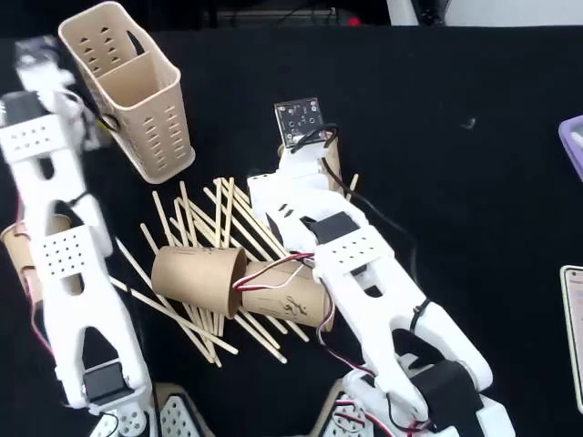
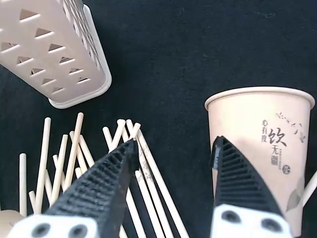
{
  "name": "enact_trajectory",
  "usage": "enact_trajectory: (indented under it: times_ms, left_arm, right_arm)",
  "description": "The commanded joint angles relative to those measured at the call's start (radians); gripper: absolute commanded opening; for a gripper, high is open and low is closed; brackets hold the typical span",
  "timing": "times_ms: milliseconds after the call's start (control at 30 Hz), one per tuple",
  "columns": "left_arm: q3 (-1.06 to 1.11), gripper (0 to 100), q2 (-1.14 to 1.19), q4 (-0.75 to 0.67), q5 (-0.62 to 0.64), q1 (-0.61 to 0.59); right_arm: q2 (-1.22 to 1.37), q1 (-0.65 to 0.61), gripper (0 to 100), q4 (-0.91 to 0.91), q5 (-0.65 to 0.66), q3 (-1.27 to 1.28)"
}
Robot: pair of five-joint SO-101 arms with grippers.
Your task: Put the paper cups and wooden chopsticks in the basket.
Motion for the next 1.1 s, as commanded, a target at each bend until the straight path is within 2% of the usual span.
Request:
enact_trajectory:
  times_ms: [0,133,300,533,733,833,967,1067]
  left_arm:
    - [-0.030,24,-0.227,0.008,-0.002,-0.036]
    - [-0.030,24,-0.376,-0.049,0.066,-0.050]
    - [-0.021,24,-0.443,-0.153,0.152,0.012]
    - [0.068,24,-0.327,-0.506,0.058,0.050]
    - [0.183,24,-0.252,-0.677,0.051,0.058]
    - [0.202,24,-0.233,-0.703,0.046,0.071]
    - [0.197,23,-0.215,-0.624,0.044,0.090]
    - [0.197,8,-0.216,-0.531,0.051,0.107]
  right_arm:
    - [-0.004,-0.005,24.0,-0.020,0.000,-0.013]
    - [-0.004,-0.005,24.0,-0.020,0.000,-0.013]
    - [-0.004,-0.005,24.0,-0.020,0.000,-0.013]
    - [-0.004,-0.006,23.9,-0.020,0.000,0.001]
    - [-0.004,-0.006,24.0,-0.020,0.000,0.001]
    - [-0.004,-0.006,24.0,-0.020,0.000,0.002]
    - [-0.004,-0.006,23.7,-0.020,0.000,0.004]
    - [-0.004,-0.005,23.7,-0.020,0.000,0.001]
